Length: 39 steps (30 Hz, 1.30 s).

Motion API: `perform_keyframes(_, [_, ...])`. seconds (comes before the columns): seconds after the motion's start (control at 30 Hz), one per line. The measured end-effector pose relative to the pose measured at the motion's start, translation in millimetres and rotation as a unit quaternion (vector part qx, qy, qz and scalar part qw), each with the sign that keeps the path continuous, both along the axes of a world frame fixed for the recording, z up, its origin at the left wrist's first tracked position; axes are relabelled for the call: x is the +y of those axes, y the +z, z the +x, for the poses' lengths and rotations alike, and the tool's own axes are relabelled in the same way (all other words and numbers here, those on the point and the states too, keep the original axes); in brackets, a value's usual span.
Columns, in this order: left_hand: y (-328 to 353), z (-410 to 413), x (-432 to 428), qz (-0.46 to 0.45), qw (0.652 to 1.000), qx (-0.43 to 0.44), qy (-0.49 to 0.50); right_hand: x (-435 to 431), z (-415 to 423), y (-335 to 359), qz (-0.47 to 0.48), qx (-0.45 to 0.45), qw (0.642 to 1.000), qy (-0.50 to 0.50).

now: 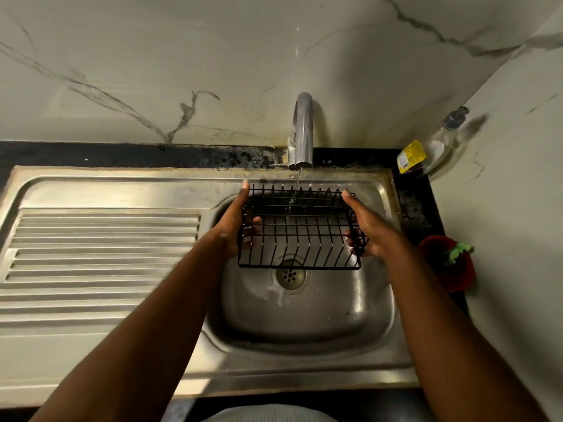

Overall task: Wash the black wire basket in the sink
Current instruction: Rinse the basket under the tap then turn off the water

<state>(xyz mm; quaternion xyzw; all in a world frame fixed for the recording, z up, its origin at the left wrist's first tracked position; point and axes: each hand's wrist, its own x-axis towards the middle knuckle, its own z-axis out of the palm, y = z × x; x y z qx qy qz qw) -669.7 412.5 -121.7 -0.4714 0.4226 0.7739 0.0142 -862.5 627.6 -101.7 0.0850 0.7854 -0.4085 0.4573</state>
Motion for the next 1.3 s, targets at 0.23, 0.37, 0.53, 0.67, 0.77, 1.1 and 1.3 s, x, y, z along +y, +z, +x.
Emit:
perform_keyframes(0.23, [16.5, -23.1, 24.4, -0.099, 0.992, 0.044, -0.065, 19.1, -32.6, 15.2, 0.072, 0.005, 0.997, 0.013])
perform_keyframes(0.37, [24.2, -41.1, 33.6, -0.12, 0.988, 0.027, -0.089, 30.4, -41.3, 18.8, 0.088, 0.006, 0.996, 0.007])
perform_keyframes(0.53, [28.9, -49.0, 23.4, -0.109, 0.988, 0.029, -0.103, 29.0, -43.6, 19.7, 0.108, -0.003, 0.994, 0.034])
perform_keyframes(0.67, [31.5, -49.0, 13.0, -0.099, 0.989, 0.019, -0.11, 26.1, -46.8, 25.0, 0.132, -0.025, 0.987, 0.084])
perform_keyframes(0.77, [33.0, -47.5, 9.1, -0.107, 0.989, 0.011, -0.105, 19.5, -47.8, 27.3, 0.121, -0.024, 0.987, 0.106])
perform_keyframes(1.1, [29.9, -51.9, -2.2, -0.06, 0.994, -0.002, -0.09, 15.3, -60.5, 28.5, 0.11, -0.032, 0.987, 0.114])
perform_keyframes(1.3, [31.7, -45.9, -9.7, -0.024, 0.997, -0.016, -0.075, 6.4, -66.6, 26.3, 0.104, -0.051, 0.985, 0.125])
